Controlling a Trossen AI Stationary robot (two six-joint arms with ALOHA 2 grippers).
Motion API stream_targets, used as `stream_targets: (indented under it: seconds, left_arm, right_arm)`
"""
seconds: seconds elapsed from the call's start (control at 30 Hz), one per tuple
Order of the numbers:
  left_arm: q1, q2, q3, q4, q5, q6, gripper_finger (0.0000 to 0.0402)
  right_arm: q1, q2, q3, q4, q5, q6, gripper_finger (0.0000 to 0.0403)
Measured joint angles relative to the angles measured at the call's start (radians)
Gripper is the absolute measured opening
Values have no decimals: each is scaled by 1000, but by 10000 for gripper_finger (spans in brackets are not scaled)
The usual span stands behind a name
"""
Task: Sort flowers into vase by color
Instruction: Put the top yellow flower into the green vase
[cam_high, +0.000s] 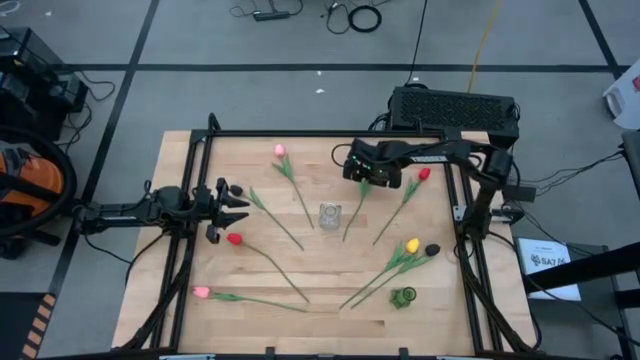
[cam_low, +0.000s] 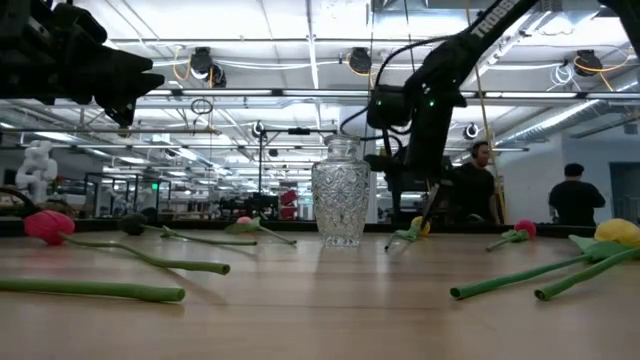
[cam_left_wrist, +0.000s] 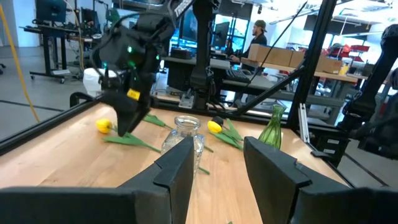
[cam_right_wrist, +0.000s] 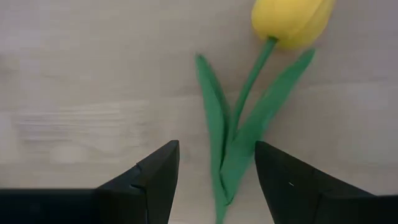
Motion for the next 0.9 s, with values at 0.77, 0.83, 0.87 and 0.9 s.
stream_targets:
  seconds: [0.77, 0.83, 0.87, 0.9]
  left_arm:
    - [0, 0, 0, 0, 0, 0, 148]
    - [0, 0, 0, 0, 0, 0, 148]
    - [0, 0, 0, 0, 0, 0, 148]
    - [0, 0, 0, 0, 0, 0, 148]
  right_arm:
    - [-12, -50, -4, 106, 56, -187, 8]
    - [2, -142, -2, 95, 102, -165, 4]
    - [16, -187, 0, 91, 138, -151, 4]
    - [34, -232, -1, 69, 169, -138, 4]
